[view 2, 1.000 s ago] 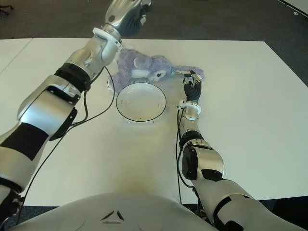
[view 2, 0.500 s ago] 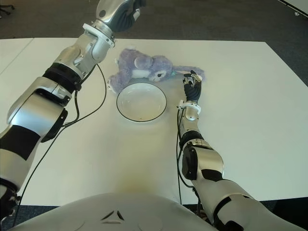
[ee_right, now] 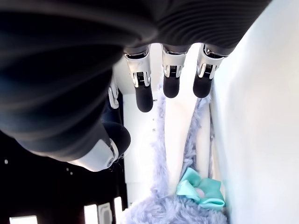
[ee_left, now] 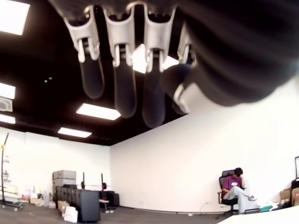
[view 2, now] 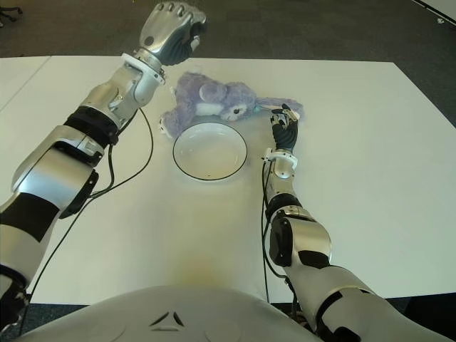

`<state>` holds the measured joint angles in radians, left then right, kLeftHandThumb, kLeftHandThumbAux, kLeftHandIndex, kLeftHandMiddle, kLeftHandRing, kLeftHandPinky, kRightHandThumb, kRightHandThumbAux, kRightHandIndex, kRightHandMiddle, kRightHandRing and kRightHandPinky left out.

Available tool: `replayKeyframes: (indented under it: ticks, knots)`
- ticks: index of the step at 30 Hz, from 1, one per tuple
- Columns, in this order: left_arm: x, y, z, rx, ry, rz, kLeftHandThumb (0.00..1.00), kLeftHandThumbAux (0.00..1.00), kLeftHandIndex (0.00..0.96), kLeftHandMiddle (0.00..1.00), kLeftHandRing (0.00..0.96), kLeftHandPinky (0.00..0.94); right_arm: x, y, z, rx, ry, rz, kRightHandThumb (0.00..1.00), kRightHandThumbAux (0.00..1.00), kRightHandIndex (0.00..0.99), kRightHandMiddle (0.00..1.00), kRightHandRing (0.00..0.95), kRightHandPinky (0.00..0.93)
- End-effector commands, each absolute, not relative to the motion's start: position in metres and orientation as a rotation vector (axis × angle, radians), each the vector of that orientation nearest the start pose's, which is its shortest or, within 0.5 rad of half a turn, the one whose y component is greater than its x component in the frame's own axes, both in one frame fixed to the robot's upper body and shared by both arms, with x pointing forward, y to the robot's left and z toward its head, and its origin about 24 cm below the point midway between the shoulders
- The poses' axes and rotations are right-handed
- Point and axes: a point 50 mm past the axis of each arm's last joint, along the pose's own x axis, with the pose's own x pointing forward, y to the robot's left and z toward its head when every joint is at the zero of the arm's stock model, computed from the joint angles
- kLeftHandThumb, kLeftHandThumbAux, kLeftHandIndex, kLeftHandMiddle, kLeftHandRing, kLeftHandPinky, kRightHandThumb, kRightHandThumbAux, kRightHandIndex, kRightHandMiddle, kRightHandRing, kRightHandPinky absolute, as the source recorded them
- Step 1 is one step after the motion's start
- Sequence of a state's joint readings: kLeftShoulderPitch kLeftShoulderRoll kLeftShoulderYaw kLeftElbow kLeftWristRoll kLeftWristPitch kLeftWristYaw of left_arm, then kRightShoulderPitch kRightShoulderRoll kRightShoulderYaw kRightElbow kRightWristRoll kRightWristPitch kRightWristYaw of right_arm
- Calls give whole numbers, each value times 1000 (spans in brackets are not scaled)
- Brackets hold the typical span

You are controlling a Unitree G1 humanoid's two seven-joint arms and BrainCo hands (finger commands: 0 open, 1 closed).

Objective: Put the doll into the plate.

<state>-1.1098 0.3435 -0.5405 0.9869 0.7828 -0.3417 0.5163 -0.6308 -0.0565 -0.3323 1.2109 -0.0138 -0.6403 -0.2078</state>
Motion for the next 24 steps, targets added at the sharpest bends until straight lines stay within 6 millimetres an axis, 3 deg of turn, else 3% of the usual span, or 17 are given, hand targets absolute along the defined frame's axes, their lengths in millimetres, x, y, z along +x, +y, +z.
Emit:
replayKeyframes:
  ticks: [1,3,4,5,6,8,10,11,15,18,24]
  knots:
    - [403,109,161,1467,-660,-74,698,693,421,642,676,675,245,-162,-93,129,488,-368,713,724,416,128,5,0]
    - [404,109,156,1498,-627,-87,696,693,420,628,668,671,245,-161,-93,133,484,-367,713,724,416,128,6,0]
    - [405,108,150,1532,-589,-107,531,526,256,540,619,629,245,-161,-93,136,480,-365,714,724,416,131,12,9]
    - [405,107,146,1556,-563,-121,463,473,159,399,523,541,244,-161,-93,138,477,-363,714,724,416,133,17,12]
    - [405,106,138,1592,-525,-147,451,464,142,375,507,526,244,-161,-93,142,474,-360,714,724,416,133,18,13]
    - [403,105,119,1670,-440,-214,352,429,49,127,181,221,244,-161,-93,150,472,-353,715,723,416,138,30,31]
    - [402,105,111,1705,-392,-256,334,425,37,90,129,169,244,-160,-93,154,471,-350,715,723,416,139,32,33]
    - [402,105,109,1713,-377,-270,293,419,10,22,48,86,244,-160,-93,154,470,-349,714,723,416,139,34,36]
    - [400,105,97,1726,-277,-337,242,406,0,0,0,6,242,-159,-93,161,464,-347,714,723,416,140,40,40]
    - [397,102,84,1710,-185,-397,211,396,0,0,0,0,238,-161,-95,165,459,-350,713,724,415,142,47,49]
    - [394,101,78,1684,-138,-437,208,399,0,0,0,0,226,-160,-100,166,450,-363,712,724,415,142,47,36]
